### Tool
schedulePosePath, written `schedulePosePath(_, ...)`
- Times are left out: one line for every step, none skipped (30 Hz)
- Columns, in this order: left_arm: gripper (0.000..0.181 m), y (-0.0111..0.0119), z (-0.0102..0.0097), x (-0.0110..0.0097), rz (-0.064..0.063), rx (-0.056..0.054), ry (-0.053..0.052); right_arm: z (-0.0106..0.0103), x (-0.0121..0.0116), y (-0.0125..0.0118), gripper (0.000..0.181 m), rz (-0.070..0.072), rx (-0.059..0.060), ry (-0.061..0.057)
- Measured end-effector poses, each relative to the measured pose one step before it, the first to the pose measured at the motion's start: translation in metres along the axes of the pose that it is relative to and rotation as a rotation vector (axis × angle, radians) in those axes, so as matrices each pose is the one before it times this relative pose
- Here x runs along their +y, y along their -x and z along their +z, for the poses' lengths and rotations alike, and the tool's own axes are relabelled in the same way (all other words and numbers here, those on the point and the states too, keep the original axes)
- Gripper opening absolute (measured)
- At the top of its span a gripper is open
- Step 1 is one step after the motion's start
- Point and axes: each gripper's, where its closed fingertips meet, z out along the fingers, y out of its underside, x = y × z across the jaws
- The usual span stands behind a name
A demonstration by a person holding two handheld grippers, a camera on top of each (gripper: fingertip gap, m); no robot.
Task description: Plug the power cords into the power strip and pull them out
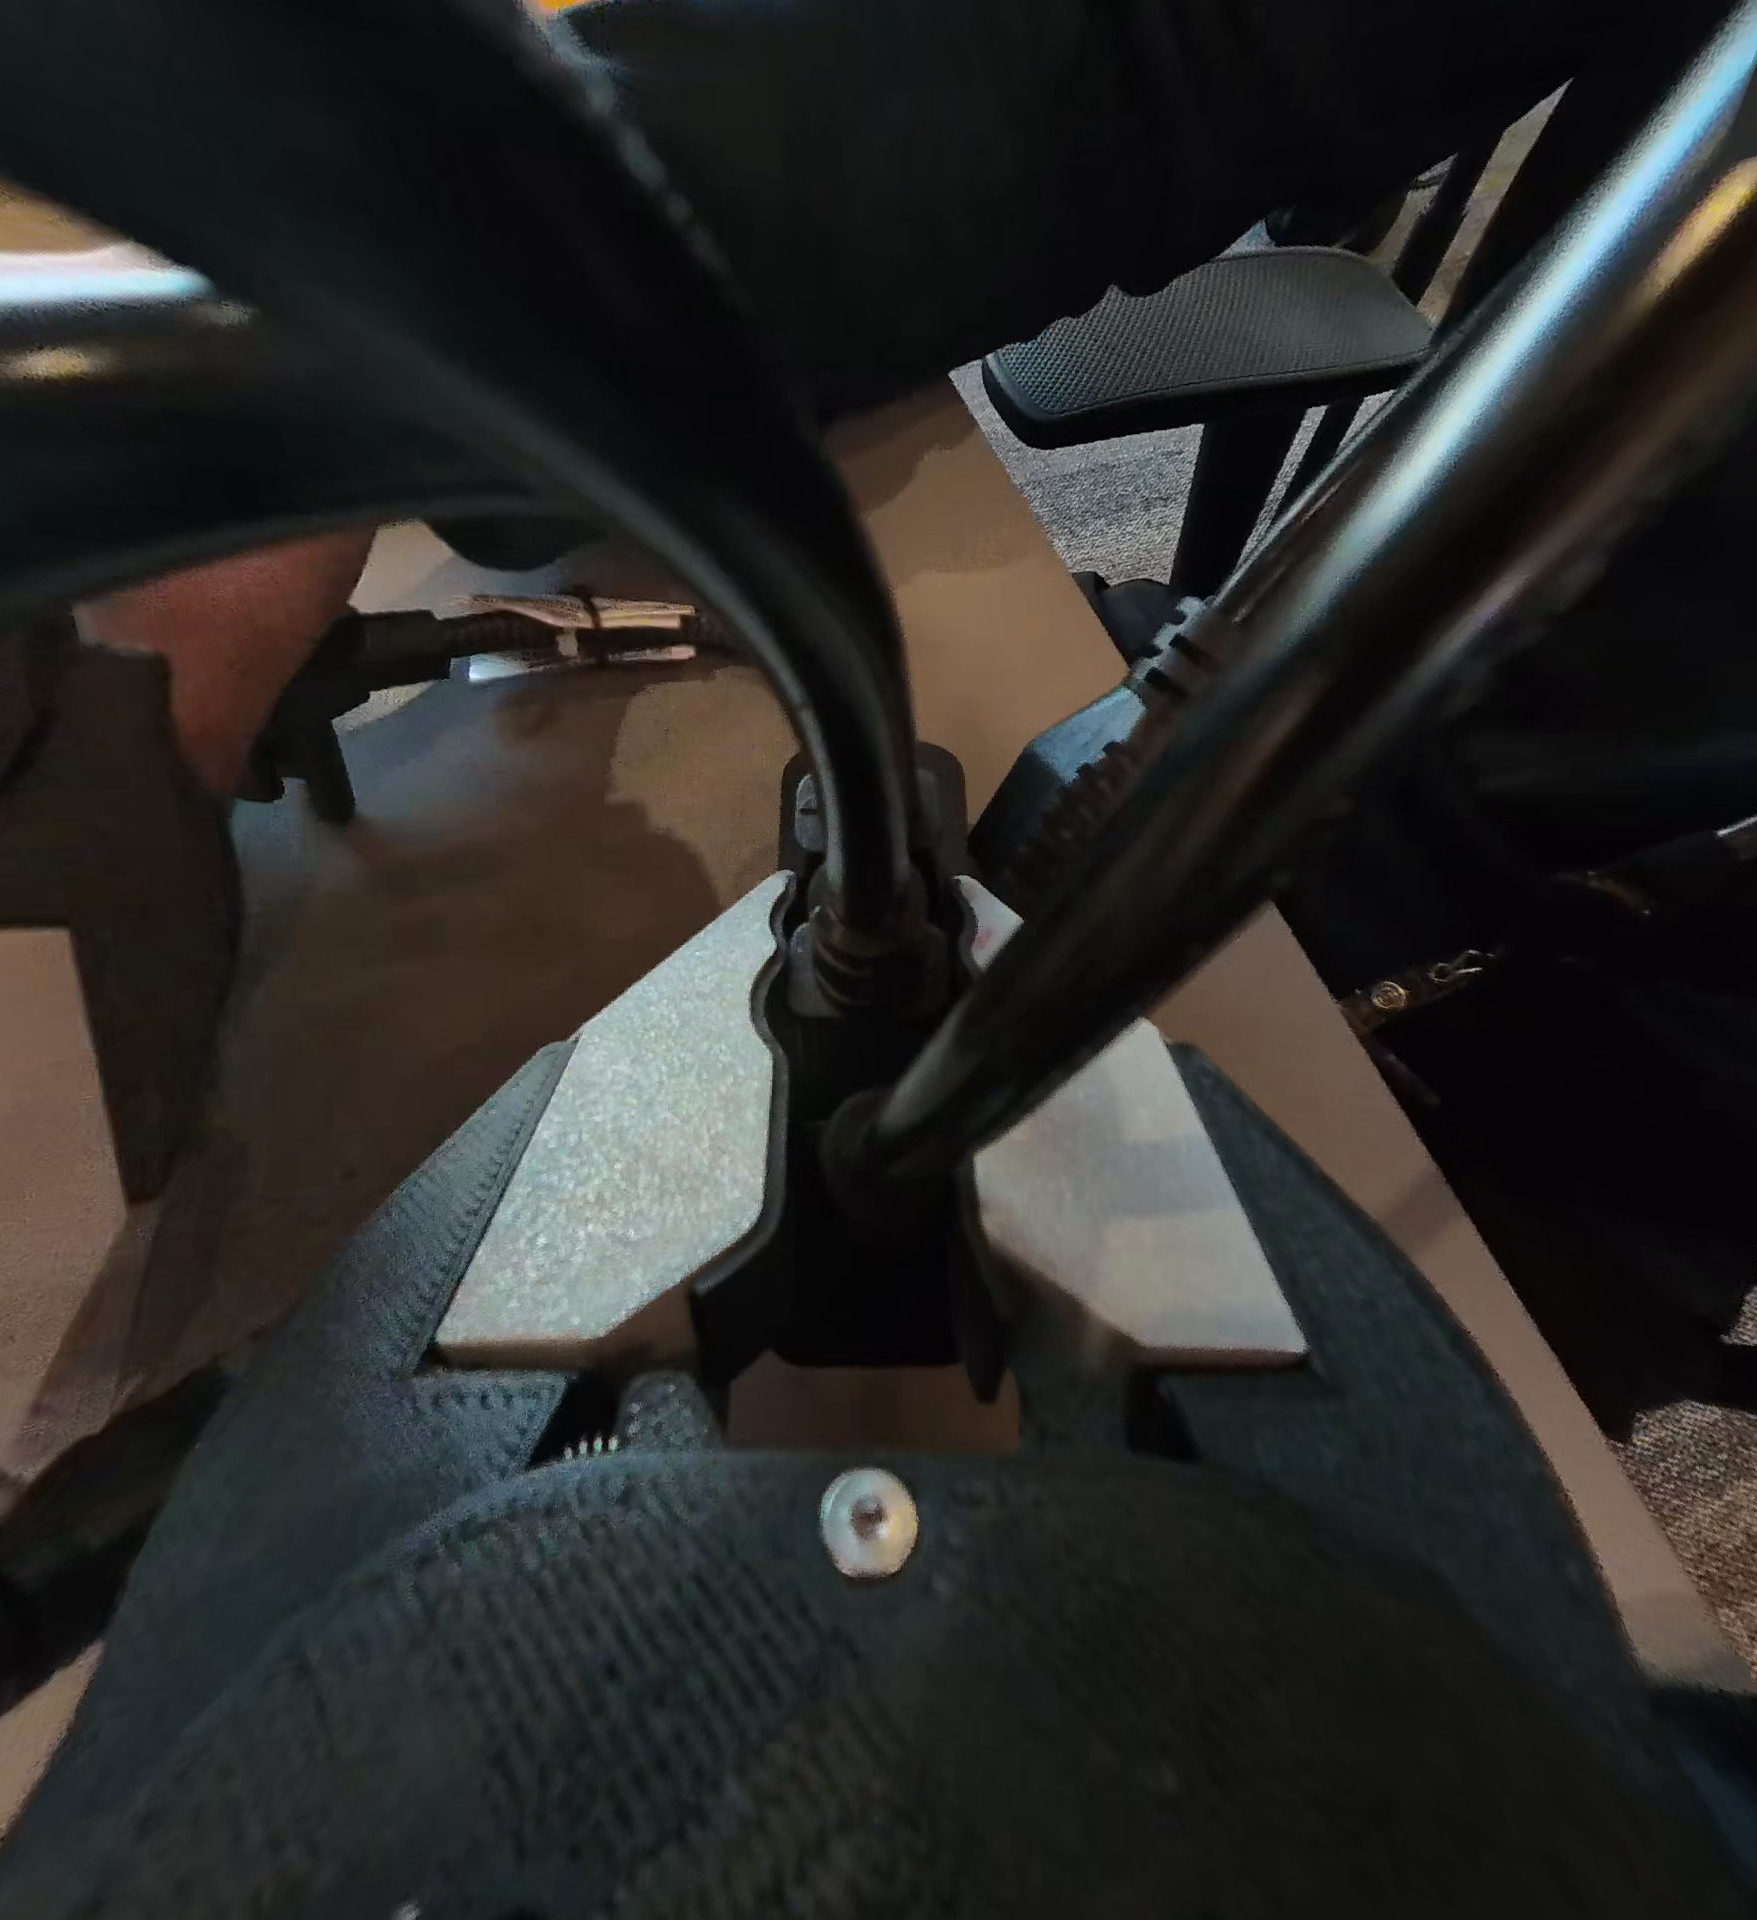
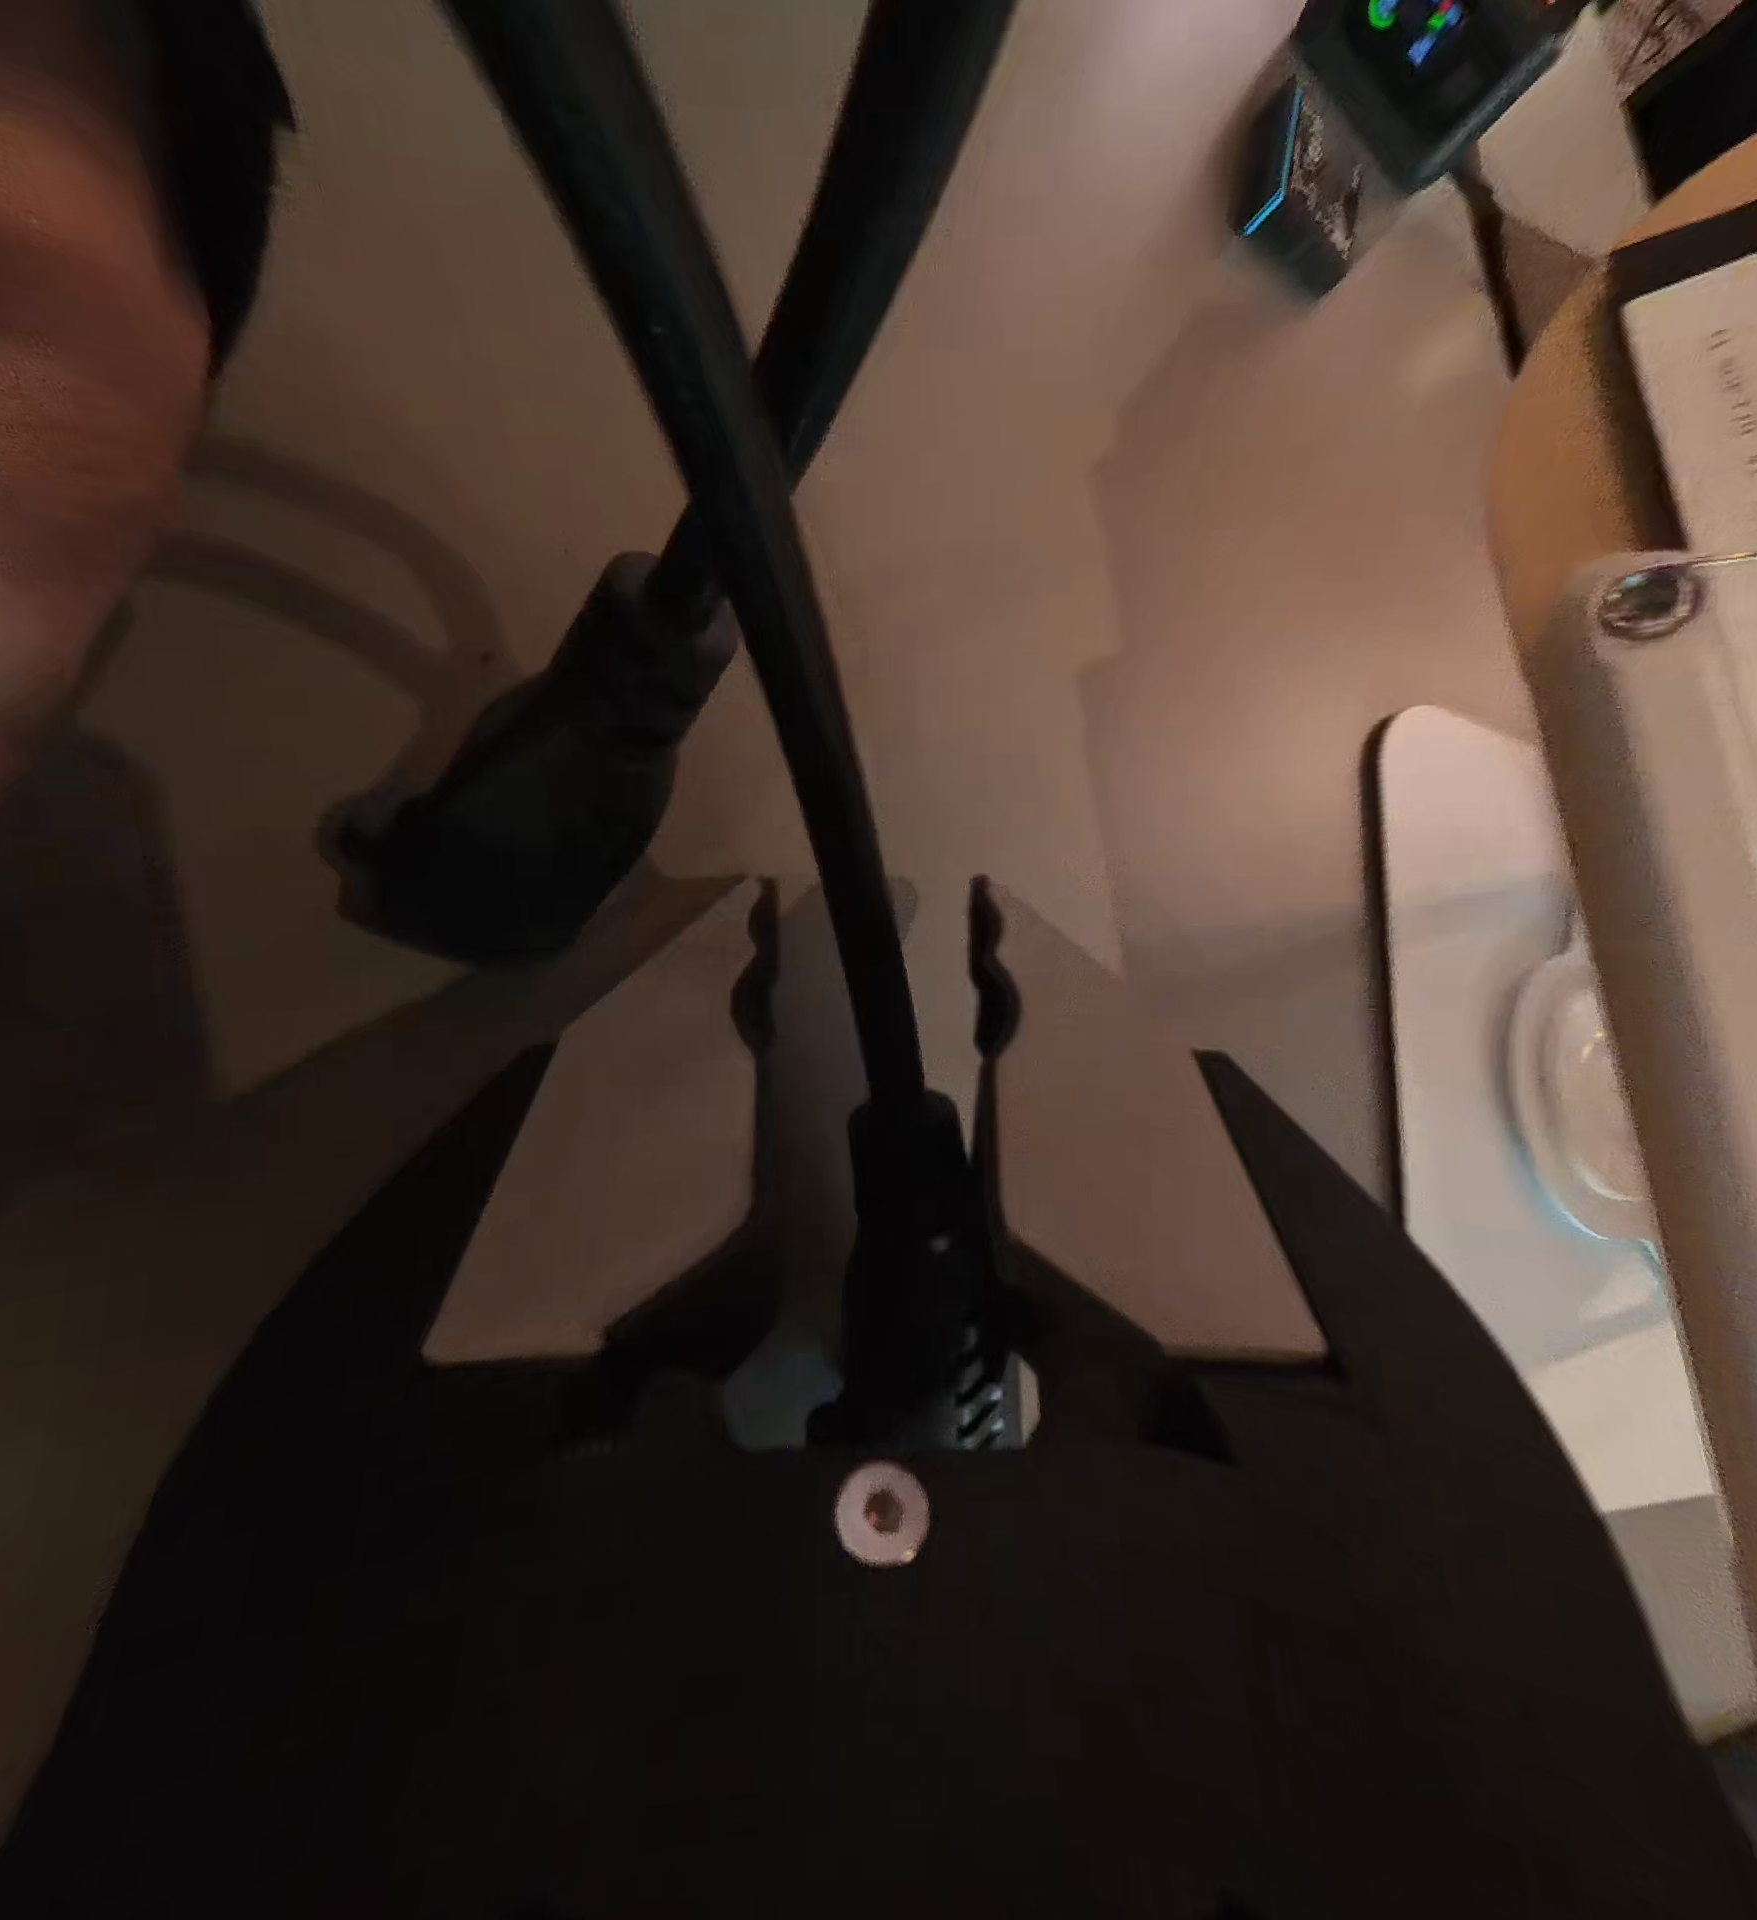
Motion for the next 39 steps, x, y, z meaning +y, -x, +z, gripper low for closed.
schedulePosePath(0.024, 0.00046, -0.00119, 0.00082, -0.0023, -0.0016, 0.0007, 0.00112, 0.00155, -0.00136, 0.025, -0.0085, -0.0064, 0.0246)
schedulePosePath(0.024, 0.00017, -0.00196, 0.00135, -0.0003, -0.0004, 0.0022, -0.00246, 0.00149, -0.00320, 0.005, -0.0088, 0.0034, 0.0223)
schedulePosePath(0.024, -0.00007, -0.00274, 0.00204, -0.0003, 0.0004, 0.0039, -0.00517, 0.00080, -0.00387, 0.001, 0.0127, 0.0036, 0.0097)
schedulePosePath(0.024, 0.00035, -0.00361, 0.00259, 0.0011, -0.0045, 0.0058, -0.00761, 0.00216, -0.00301, 0.001, 0.0279, -0.0071, 0.0042)
schedulePosePath(0.025, 0.00136, -0.00437, 0.00325, -0.0008, -0.0118, 0.0087, -0.00955, 0.00391, -0.00226, 0.001, 0.0349, -0.0139, -0.0006)
schedulePosePath(0.025, 0.00247, -0.00412, 0.00299, -0.0006, -0.0153, 0.0037, -0.01067, 0.00585, -0.00206, 0.002, 0.0419, -0.0174, -0.0018)
schedulePosePath(0.026, 0.00295, -0.00353, 0.00263, -0.0038, -0.0148, 0.0015, -0.01112, 0.00742, -0.00021, 0.002, 0.0496, -0.0303, -0.0011)
schedulePosePath(0.028, 0.00317, -0.00267, 0.00240, -0.0140, -0.0127, 0.0071, -0.01167, 0.00749, 0.00273, 0.002, 0.0532, -0.0476, -0.0058)
schedulePosePath(0.031, 0.00328, -0.00210, 0.00192, -0.0143, -0.0128, 0.0062, -0.01193, 0.00671, 0.00538, 0.002, 0.0524, -0.0558, -0.0141)
schedulePosePath(0.034, 0.00307, -0.00152, 0.00135, -0.0114, -0.0114, 0.0015, -0.01178, 0.00625, 0.00630, 0.002, 0.0470, -0.0517, -0.0190)
schedulePosePath(0.036, 0.00200, -0.00121, 0.00093, -0.0123, -0.0059, 0.0005, -0.01107, 0.00635, 0.00711, 0.002, 0.0416, -0.0510, -0.0197)
schedulePosePath(0.038, 0.00172, -0.00101, 0.00080, -0.0093, -0.0054, 0.0006, -0.01057, 0.00672, 0.00914, 0.002, 0.0410, -0.0617, -0.0162)
schedulePosePath(0.039, 0.00070, -0.00080, 0.00071, -0.0053, 0.0005, -0.0003, -0.01021, 0.00662, 0.01121, 0.005, 0.0455, -0.0776, -0.0155)
schedulePosePath(0.040, 0.00085, -0.00089, 0.00059, -0.0047, -0.0015, -0.0025, -0.01039, 0.00531, 0.01232, 0.007, 0.0478, -0.0866, -0.0206)
schedulePosePath(0.041, 0.00118, -0.00095, 0.00077, -0.0074, -0.0025, -0.0033, -0.01046, 0.00293, 0.01315, 0.009, 0.0410, -0.0889, -0.0334)
schedulePosePath(0.042, 0.00140, -0.00089, 0.00068, -0.0089, -0.0012, -0.0046, -0.01043, -0.00029, 0.01628, 0.009, 0.0295, -0.1024, -0.0518)
schedulePosePath(0.044, 0.00191, -0.00054, 0.00049, -0.0103, -0.0028, -0.0060, -0.00938, -0.00310, 0.02016, 0.004, 0.0146, -0.1198, -0.0677)
schedulePosePath(0.046, 0.00211, -0.00001, 0.00013, -0.0119, -0.0029, -0.0079, -0.00570, -0.00329, 0.01897, 0.000, 0.0024, -0.1031, -0.0641)
schedulePosePath(0.048, 0.00188, 0.00025, 0.00024, -0.0192, 0.0011, -0.0020, -0.00137, -0.00031, 0.01185, 0.000, -0.0024, -0.0541, -0.0388)
schedulePosePath(0.049, 0.00152, 0.00053, 0.00003, -0.0181, 0.0021, 0.0022, 0.00244, 0.00269, 0.00458, 0.001, -0.0102, -0.0093, -0.0140)
schedulePosePath(0.050, 0.00035, 0.00099, -0.00032, -0.0108, 0.0040, 0.0014, 0.00561, 0.00381, 0.00390, 0.001, -0.0145, -0.0092, -0.0033)
schedulePosePath(0.050, -0.00047, 0.00113, -0.00072, 0.0017, 0.0026, 0.0003, 0.00776, 0.00242, 0.00875, 0.003, -0.0136, -0.0463, -0.0066)
schedulePosePath(0.049, -0.00106, 0.00151, -0.00093, 0.0067, 0.0032, -0.0007, 0.00908, -0.00042, 0.01163, 0.004, -0.0135, -0.0721, -0.0189)
schedulePosePath(0.048, -0.00114, 0.00120, -0.00091, 0.0075, 0.0026, -0.0004, 0.00964, -0.00232, 0.01069, 0.005, -0.0145, -0.0743, -0.0253)
schedulePosePath(0.048, -0.00107, 0.00111, -0.00071, 0.0055, 0.0025, 0.0001, 0.00961, -0.00358, 0.00792, 0.006, -0.0151, -0.0639, -0.0268)
schedulePosePath(0.047, -0.00153, 0.00100, -0.00055, 0.0064, 0.0051, 0.0007, 0.00901, -0.00436, 0.00450, 0.007, -0.0112, -0.0504, -0.0251)
schedulePosePath(0.045, -0.00159, 0.00092, -0.00068, 0.0083, 0.0046, -0.0003, 0.00772, -0.00419, 0.00113, 0.008, -0.0039, -0.0361, -0.0172)
schedulePosePath(0.043, -0.00211, 0.00095, -0.00070, 0.0093, 0.0073, -0.0005, 0.00634, -0.00425, -0.00262, 0.010, 0.0057, -0.0168, -0.0112)
schedulePosePath(0.041, -0.00171, 0.00070, -0.00062, 0.0115, 0.0033, -0.0005, 0.00465, -0.00432, -0.00589, 0.012, 0.0142, 0.0037, -0.0048)
schedulePosePath(0.039, -0.00189, 0.00039, -0.00042, 0.0134, 0.0047, -0.0006, 0.00228, -0.00401, -0.00635, 0.012, 0.0137, 0.0093, 0.0030)
schedulePosePath(0.038, -0.00138, -0.00004, -0.00023, 0.0112, 0.0013, -0.0013, -0.00020, -0.00334, -0.00583, 0.012, 0.0098, 0.0102, 0.0071)
schedulePosePath(0.036, -0.00107, -0.00040, -0.00007, 0.0086, 0.0015, -0.0014, -0.00234, -0.00261, -0.00750, 0.015, 0.0036, 0.0252, 0.0068)
schedulePosePath(0.036, -0.00075, -0.00008, 0.00006, 0.0054, 0.0004, 0.0002, -0.00407, -0.00343, -0.00809, 0.018, 0.0010, 0.0295, -0.0017)
schedulePosePath(0.035, -0.00037, 0.00017, -0.00011, 0.0019, 0.0001, 0.0009, -0.00481, -0.00530, -0.00665, 0.019, 0.0037, 0.0191, -0.0157)
schedulePosePath(0.035, -0.00042, 0.00023, -0.00013, 0.0029, 0.0006, 0.0011, -0.00484, -0.00704, -0.00403, 0.019, 0.0064, 0.0012, -0.0271)
schedulePosePath(0.035, -0.00029, 0.00041, -0.00031, 0.0034, 0.0009, 0.0006, -0.00383, -0.00825, 0.00025, 0.017, 0.0011, -0.0222, -0.0330)
schedulePosePath(0.035, -0.00020, 0.00037, -0.00022, 0.0021, 0.0009, 0.0002, -0.00188, -0.00811, 0.00599, 0.012, -0.0108, -0.0509, -0.0326)
schedulePosePath(0.035, 0.00001, 0.00016, -0.00015, 0.0002, 0.0011, -0.0003, 0.00082, -0.00606, 0.01105, 0.008, -0.0176, -0.0741, -0.0225)
schedulePosePath(0.035, 0.00000, -0.00006, -0.00003, -0.0007, 0.0015, -0.0005, 0.00358, -0.00237, 0.01190, 0.008, -0.0170, -0.0754, -0.0021)
